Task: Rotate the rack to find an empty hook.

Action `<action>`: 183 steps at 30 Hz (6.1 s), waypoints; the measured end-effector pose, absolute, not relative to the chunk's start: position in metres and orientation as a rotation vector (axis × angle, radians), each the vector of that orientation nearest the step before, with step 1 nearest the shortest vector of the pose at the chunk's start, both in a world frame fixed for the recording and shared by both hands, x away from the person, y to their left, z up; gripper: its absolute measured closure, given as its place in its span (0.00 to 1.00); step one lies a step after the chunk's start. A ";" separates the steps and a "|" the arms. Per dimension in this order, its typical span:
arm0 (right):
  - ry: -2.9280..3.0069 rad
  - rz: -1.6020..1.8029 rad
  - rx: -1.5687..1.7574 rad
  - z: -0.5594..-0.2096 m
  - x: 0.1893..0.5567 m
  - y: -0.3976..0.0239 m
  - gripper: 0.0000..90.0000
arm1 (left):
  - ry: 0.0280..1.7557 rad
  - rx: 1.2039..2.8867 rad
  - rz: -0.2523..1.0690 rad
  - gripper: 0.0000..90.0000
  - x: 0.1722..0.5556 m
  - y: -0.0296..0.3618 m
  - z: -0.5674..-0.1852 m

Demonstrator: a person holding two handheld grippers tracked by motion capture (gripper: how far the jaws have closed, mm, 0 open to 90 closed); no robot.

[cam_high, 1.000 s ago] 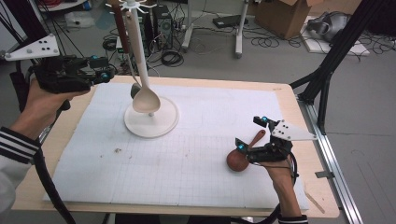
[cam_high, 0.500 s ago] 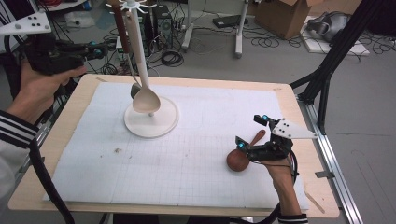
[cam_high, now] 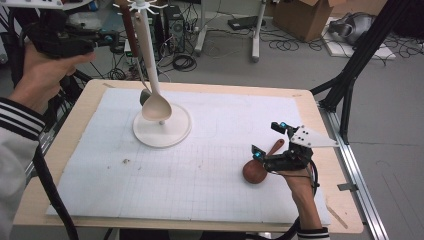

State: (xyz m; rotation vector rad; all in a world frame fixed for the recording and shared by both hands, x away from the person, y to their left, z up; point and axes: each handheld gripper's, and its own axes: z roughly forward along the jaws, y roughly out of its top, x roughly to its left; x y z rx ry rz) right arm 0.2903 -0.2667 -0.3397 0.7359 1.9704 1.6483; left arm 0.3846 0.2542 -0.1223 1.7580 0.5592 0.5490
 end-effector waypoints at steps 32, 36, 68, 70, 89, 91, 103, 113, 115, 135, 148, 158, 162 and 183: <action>1.972 1.656 0.745 -0.341 0.291 -0.270 0.00 | 0.640 1.713 0.626 1.00 0.407 0.247 -0.107; 1.976 1.655 0.741 -0.341 0.292 -0.268 0.00 | 0.645 1.707 0.626 1.00 0.406 0.247 -0.107; 1.986 1.651 0.735 -0.339 0.293 -0.266 0.00 | 0.694 1.691 0.641 1.00 0.416 0.245 -0.105; 1.983 1.654 0.730 -0.339 0.294 -0.266 0.00 | 0.694 1.690 0.646 1.00 0.416 0.244 -0.105; 1.990 1.651 0.735 -0.340 0.294 -0.266 0.00 | 0.726 1.682 0.668 1.00 0.426 0.250 -0.107; 1.998 1.650 0.735 -0.340 0.294 -0.266 0.00 | 0.723 1.692 0.677 1.00 0.427 0.250 -0.107; 2.002 1.645 0.725 -0.340 0.295 -0.263 0.00 | 0.741 1.680 0.690 1.00 0.434 0.254 -0.106; 2.021 1.632 0.721 -0.338 0.295 -0.260 0.00 | 0.747 1.678 0.695 1.00 0.437 0.257 -0.108; 2.020 1.634 0.721 -0.338 0.296 -0.260 0.00 | 0.747 1.681 0.702 1.00 0.437 0.257 -0.108; 2.006 1.613 0.740 -0.337 0.294 -0.262 0.00 | 0.661 1.706 0.804 0.70 0.405 0.277 -0.134; 2.021 1.604 0.727 -0.338 0.293 -0.265 0.00 | 0.627 1.742 0.656 0.13 0.364 0.293 -0.190; 2.030 1.601 0.724 -0.339 0.293 -0.263 0.00 | 0.543 1.745 0.581 0.02 0.331 0.300 -0.228; 2.030 1.599 0.721 -0.340 0.291 -0.264 0.00 | 0.527 1.742 0.556 0.02 0.319 0.303 -0.246; 1.994 1.595 0.733 -0.345 0.280 -0.267 0.00 | 0.432 1.706 0.402 0.02 0.279 0.290 -0.343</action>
